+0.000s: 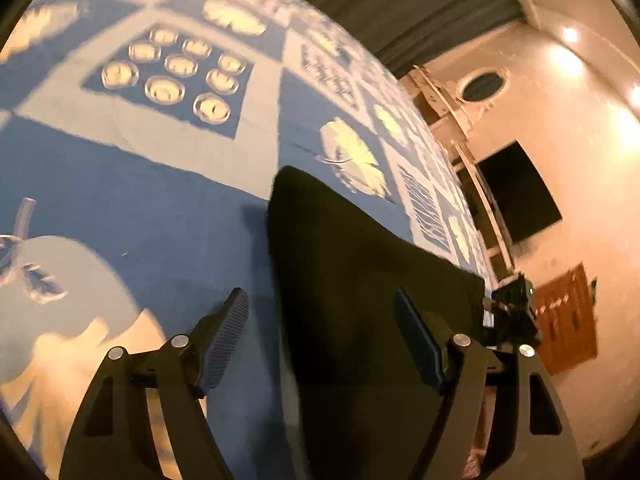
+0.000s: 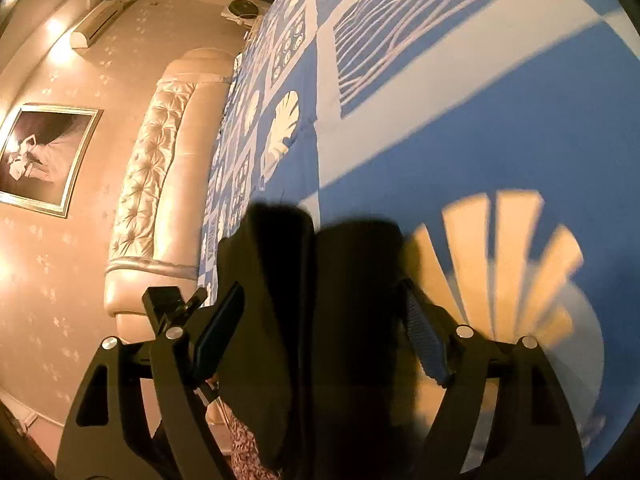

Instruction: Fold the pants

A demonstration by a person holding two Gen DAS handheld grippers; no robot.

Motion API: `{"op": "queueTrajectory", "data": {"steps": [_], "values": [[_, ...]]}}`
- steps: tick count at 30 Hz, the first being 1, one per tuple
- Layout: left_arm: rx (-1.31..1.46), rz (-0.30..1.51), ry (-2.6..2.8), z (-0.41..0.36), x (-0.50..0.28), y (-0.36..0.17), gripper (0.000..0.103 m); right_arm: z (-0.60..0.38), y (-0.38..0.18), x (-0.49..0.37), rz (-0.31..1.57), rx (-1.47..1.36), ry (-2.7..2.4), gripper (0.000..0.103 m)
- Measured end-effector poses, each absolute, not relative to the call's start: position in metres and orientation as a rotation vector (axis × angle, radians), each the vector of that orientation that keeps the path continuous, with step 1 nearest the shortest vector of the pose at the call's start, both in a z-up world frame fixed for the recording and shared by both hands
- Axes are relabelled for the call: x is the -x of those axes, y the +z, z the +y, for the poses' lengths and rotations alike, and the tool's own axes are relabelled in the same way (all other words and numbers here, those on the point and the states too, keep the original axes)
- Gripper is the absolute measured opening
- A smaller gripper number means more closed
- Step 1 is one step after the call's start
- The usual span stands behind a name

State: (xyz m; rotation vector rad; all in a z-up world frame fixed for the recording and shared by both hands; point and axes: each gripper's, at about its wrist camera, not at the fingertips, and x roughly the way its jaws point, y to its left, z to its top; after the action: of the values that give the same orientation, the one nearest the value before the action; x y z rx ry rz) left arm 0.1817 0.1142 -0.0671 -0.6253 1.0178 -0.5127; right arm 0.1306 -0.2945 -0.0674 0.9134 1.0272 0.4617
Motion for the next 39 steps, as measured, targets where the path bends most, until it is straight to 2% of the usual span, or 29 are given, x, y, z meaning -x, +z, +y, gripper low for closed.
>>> {"op": "queueTrajectory", "data": {"steps": [3, 6, 7, 8, 9, 11, 13, 17, 22, 35, 38, 39], "values": [[0.672, 1.029, -0.526, 0.105, -0.201, -0.077, 0.074, -0.289, -0.068, -0.146, 1.04, -0.899, 0.463, 0.083], [0.648, 1.029, -0.561, 0.093, -0.213, -0.076, 0.072, -0.281, -0.068, -0.154, 1.054, -0.87, 0.475, 0.081], [0.636, 1.035, -0.554, 0.09, -0.215, -0.077, 0.064, -0.278, -0.068, -0.155, 1.06, -0.85, 0.473, 0.077], [0.61, 1.052, -0.53, 0.087, -0.219, -0.078, 0.052, -0.276, -0.067, -0.156, 1.064, -0.836, 0.469, 0.057], [0.606, 1.055, -0.522, 0.087, -0.219, -0.078, 0.043, -0.274, -0.068, -0.157, 1.069, -0.838, 0.472, 0.049], [0.607, 1.05, -0.524, 0.087, -0.22, -0.077, 0.036, -0.276, -0.069, -0.155, 1.048, -0.866, 0.468, 0.042], [0.59, 1.048, -0.527, 0.086, -0.222, -0.072, 0.032, -0.275, -0.066, -0.154, 1.027, -0.853, 0.468, 0.04], [0.481, 1.0, -0.514, 0.079, -0.235, -0.054, 0.031, -0.275, -0.059, -0.167, 0.993, -0.843, 0.476, 0.038], [0.475, 0.984, -0.487, 0.081, -0.265, -0.048, 0.031, -0.278, -0.055, -0.196, 0.964, -0.855, 0.475, 0.038], [0.478, 1.0, -0.448, 0.089, -0.307, -0.06, 0.032, -0.28, -0.064, -0.25, 0.969, -0.888, 0.458, 0.038], [0.482, 1.011, -0.439, 0.089, -0.311, -0.066, 0.041, -0.281, -0.071, -0.253, 0.977, -0.921, 0.457, 0.04], [0.471, 1.013, -0.428, 0.088, -0.311, -0.067, 0.049, -0.286, -0.076, -0.251, 0.981, -0.946, 0.457, 0.043]]}}
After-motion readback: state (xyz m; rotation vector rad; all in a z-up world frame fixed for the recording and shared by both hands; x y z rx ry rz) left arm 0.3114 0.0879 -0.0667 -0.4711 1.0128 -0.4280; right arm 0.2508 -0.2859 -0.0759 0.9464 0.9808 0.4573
